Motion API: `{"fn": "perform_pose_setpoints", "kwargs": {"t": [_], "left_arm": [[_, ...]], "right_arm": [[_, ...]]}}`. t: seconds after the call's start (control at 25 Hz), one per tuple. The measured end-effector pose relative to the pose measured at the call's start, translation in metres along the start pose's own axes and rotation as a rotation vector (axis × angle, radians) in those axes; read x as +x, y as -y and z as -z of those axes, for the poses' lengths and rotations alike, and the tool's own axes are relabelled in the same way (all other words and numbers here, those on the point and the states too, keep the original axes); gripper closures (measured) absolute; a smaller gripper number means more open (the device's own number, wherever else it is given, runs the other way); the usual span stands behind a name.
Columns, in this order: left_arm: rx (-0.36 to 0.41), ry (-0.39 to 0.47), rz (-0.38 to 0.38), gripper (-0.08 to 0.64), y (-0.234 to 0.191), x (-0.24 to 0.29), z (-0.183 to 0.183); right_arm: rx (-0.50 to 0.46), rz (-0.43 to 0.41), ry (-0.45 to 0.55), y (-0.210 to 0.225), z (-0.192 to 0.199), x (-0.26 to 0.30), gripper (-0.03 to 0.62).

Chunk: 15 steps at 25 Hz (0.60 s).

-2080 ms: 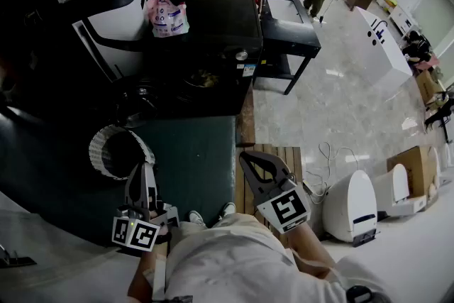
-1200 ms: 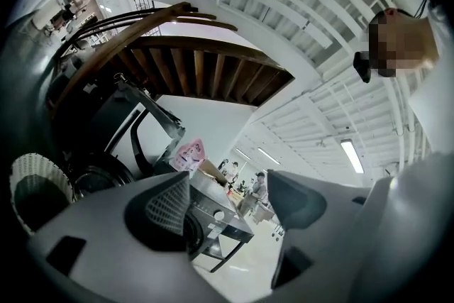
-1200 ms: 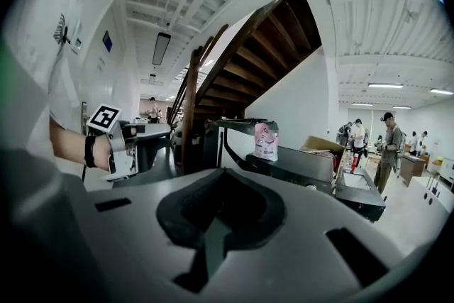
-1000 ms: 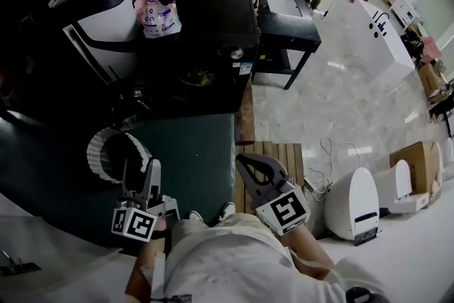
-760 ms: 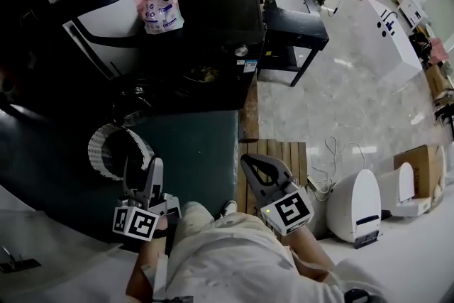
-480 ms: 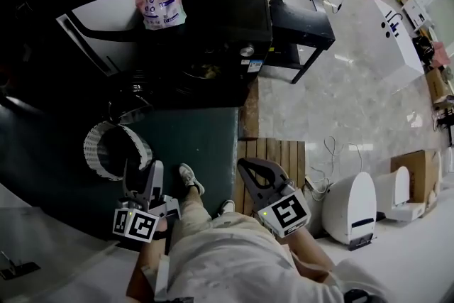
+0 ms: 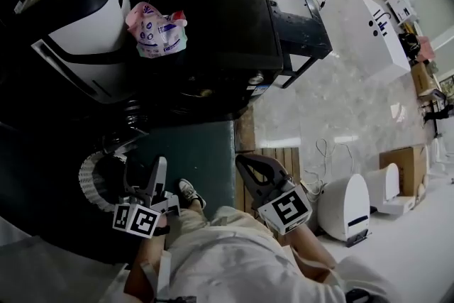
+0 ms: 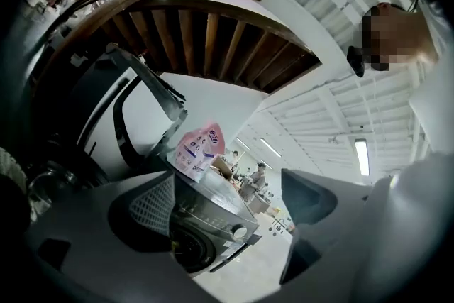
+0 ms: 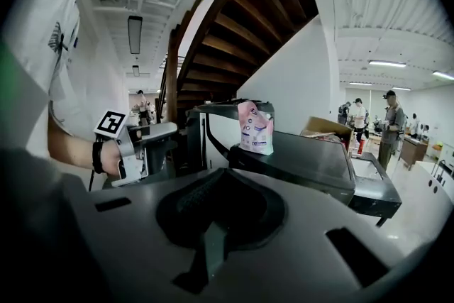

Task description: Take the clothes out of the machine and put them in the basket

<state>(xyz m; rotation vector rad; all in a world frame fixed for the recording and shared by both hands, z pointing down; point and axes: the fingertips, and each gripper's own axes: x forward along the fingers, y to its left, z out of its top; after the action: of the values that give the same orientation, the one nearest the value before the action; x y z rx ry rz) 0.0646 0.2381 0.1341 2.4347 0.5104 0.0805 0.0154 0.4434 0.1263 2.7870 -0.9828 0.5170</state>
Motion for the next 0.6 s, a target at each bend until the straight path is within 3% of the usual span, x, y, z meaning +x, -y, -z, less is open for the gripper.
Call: {"fn": "perform_pose_setpoints", "kwargs": {"t": [0.16, 0.36, 0.6], "left_arm": [[0.004, -0.083, 0.059, 0.106, -0.023, 0.052, 0.006], [0.003, -0.150, 0.073, 0.106, -0.036, 0.100, 0.032], [0.011, -0.179, 0.038, 0.106, -0.045, 0.147, 0.084]], "right_arm": [[0.027, 0.044, -0.024, 0.017, -0.008, 0.033, 0.580], [0.053, 0.061, -0.049, 0.047, 0.001, 0.056, 0.580], [0.089, -0.031, -0.081, 0.076, 0.032, 0.087, 0.580]]}}
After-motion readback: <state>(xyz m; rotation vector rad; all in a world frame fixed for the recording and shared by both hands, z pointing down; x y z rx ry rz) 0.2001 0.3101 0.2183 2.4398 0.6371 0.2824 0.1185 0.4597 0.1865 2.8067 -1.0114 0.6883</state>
